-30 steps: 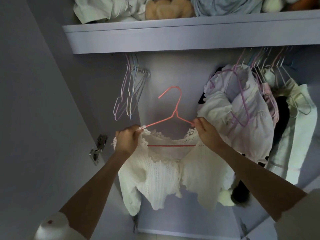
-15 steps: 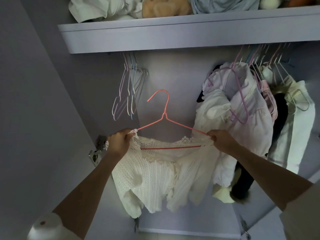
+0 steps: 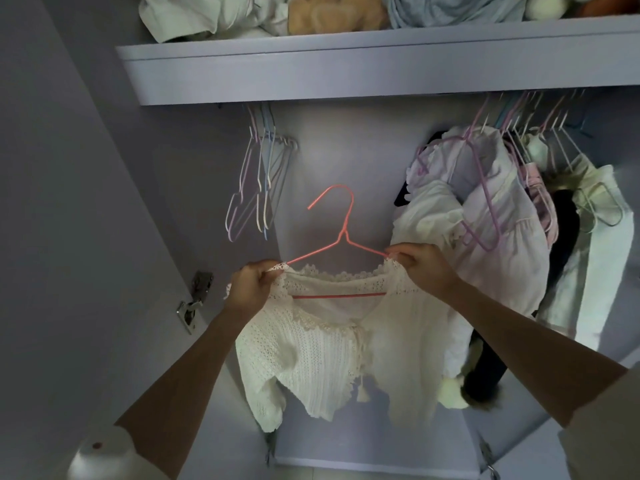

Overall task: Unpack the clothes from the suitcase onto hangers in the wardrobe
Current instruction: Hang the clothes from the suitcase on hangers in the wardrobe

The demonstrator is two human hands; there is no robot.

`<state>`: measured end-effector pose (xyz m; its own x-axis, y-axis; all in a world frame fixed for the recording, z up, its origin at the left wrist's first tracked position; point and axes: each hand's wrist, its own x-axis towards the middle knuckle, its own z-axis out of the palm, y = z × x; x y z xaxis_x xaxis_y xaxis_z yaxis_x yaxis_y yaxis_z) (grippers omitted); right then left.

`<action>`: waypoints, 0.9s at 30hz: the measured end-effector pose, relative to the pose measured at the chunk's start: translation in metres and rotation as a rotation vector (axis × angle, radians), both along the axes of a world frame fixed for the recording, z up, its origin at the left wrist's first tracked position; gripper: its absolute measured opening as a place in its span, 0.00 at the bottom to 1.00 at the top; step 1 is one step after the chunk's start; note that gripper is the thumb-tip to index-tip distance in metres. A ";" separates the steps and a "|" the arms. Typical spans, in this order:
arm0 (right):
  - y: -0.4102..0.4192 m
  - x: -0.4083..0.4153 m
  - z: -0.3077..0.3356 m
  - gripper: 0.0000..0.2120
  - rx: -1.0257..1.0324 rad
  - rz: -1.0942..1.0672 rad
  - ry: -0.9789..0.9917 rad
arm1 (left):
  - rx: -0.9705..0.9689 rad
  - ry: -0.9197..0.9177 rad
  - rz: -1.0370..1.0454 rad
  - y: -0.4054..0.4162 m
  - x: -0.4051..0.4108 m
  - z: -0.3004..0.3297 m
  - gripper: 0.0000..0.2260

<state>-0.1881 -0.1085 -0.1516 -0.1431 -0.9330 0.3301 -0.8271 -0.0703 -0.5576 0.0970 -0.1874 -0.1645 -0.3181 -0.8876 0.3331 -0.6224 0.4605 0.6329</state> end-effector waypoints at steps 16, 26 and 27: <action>0.005 -0.006 -0.018 0.12 -0.059 -0.044 0.040 | -0.051 -0.313 -0.088 -0.011 -0.001 -0.009 0.30; 0.007 -0.007 -0.018 0.10 -0.010 -0.042 -0.117 | -0.321 -0.127 -0.026 -0.015 -0.014 -0.018 0.16; 0.009 -0.008 -0.016 0.11 -0.009 -0.048 -0.183 | -0.336 -0.111 -0.035 -0.015 -0.013 -0.019 0.17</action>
<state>-0.1959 -0.0996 -0.1675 -0.2457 -0.9208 0.3028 -0.7144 -0.0391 -0.6986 0.0837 -0.2023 -0.1840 -0.3974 -0.7221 0.5663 -0.6591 0.6540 0.3714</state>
